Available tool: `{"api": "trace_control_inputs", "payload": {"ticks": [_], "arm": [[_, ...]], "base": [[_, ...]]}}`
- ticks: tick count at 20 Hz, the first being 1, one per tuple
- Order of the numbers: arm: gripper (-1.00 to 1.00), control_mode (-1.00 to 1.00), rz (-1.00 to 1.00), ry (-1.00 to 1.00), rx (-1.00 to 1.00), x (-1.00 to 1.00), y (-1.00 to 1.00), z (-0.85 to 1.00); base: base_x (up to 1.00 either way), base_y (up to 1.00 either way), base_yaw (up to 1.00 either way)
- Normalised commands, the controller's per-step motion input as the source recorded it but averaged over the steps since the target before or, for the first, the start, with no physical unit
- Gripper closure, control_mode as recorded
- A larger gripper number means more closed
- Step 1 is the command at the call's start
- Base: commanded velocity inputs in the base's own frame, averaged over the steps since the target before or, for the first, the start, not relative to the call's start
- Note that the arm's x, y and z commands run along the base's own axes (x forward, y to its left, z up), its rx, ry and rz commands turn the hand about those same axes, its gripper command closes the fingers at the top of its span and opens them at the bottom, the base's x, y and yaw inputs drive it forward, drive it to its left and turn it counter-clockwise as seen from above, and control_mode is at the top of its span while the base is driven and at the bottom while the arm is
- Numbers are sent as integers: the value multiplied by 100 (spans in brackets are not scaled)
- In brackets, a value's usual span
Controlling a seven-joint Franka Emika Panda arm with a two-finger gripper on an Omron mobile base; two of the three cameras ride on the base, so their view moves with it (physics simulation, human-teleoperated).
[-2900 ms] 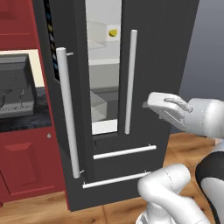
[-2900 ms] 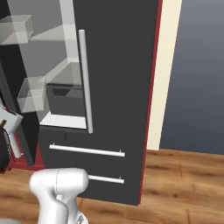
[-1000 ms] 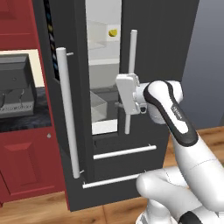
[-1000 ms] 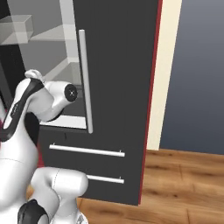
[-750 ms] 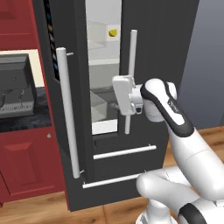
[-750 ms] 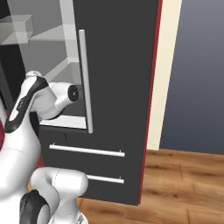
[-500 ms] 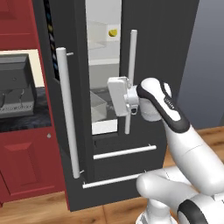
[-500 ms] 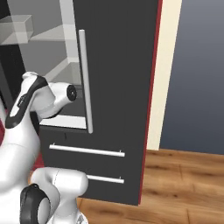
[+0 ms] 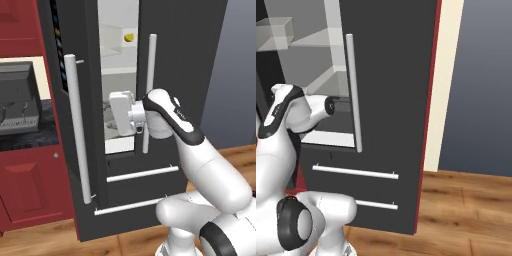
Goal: There is a bowl on the dining counter. Grab a lemon wedge from the fridge and place it in the bowl. Then get the liquor bottle and glass cup from the cabinet and place them next to the bowl.
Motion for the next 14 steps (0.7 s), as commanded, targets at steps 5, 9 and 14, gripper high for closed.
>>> {"api": "trace_control_inputs", "payload": {"ticks": [5,9,14], "arm": [[-100,-100,7,0,1,0,54,-9],[-100,-100,7,0,0,0,61,-7],[-100,-100,7,0,0,-5,81,-4]], "base": [[0,0,0],[0,0,0],[0,0,0]]}}
